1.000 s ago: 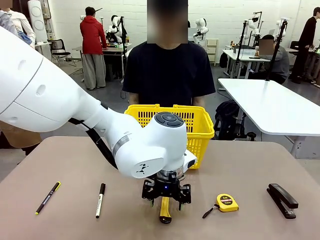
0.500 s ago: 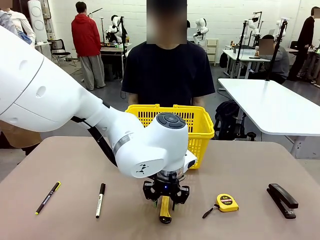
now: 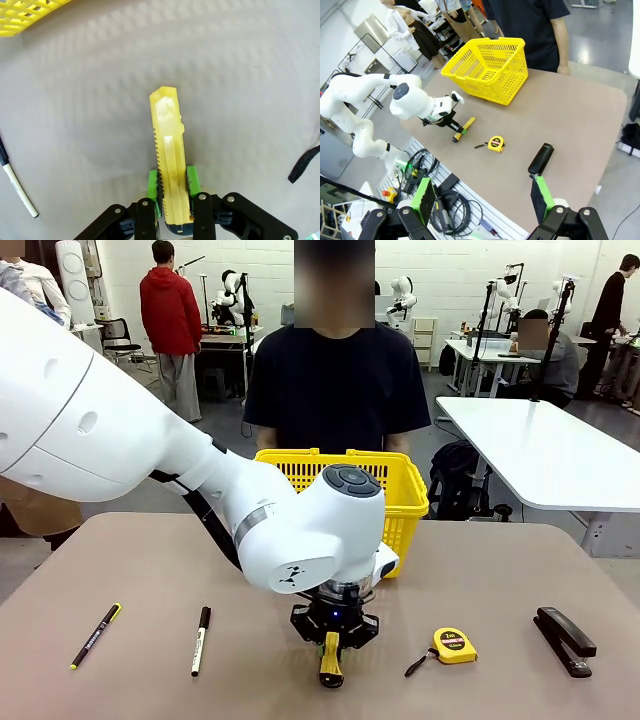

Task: Place the items the person wants into the basket.
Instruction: Pick up the item the person points to and place it in the Market Basket.

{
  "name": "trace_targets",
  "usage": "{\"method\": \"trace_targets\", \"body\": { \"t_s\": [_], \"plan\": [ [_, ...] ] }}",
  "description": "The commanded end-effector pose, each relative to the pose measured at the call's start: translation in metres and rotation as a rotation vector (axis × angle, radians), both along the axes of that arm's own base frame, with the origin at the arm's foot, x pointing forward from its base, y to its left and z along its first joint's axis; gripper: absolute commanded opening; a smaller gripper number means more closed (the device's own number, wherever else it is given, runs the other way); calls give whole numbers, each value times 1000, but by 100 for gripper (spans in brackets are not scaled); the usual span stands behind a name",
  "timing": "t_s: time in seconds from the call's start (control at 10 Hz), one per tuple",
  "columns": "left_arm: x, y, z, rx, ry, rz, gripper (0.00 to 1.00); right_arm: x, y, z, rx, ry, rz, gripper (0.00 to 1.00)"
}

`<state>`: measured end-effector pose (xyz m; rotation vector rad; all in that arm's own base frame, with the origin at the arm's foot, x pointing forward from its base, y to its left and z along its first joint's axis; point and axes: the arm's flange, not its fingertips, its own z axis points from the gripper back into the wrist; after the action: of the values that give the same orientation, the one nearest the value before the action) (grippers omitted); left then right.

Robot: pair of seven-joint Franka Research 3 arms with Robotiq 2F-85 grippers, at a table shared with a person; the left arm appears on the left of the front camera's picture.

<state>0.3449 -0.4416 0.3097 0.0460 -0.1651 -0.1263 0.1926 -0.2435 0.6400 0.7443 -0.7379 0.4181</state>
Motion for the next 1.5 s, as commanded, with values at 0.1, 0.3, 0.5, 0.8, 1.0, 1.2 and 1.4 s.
{"method": "trace_targets", "body": {
  "t_s": [0.1,0.3,0.5,0.8,1.0,1.2,1.4],
  "plan": [
    [0,0,-3,10,7,17,0,0,-1,1,9,-17,12,100],
    [-26,27,90,-90,9,-148,4,0,-1,1,9,-17,12,100],
    [-66,66,188,-151,-68,-223,4,0,-1,1,9,-17,12,100],
    [-59,78,285,-141,-178,-260,4,0,-1,1,9,-17,12,100],
    [1,76,329,-87,-239,-424,4,0,-1,1,9,-17,12,100],
    [64,61,340,-8,-274,-498,4,0,-1,1,9,-17,12,100],
    [114,36,328,35,-238,-485,4,0,-1,1,9,-17,12,100]
  ]
}}
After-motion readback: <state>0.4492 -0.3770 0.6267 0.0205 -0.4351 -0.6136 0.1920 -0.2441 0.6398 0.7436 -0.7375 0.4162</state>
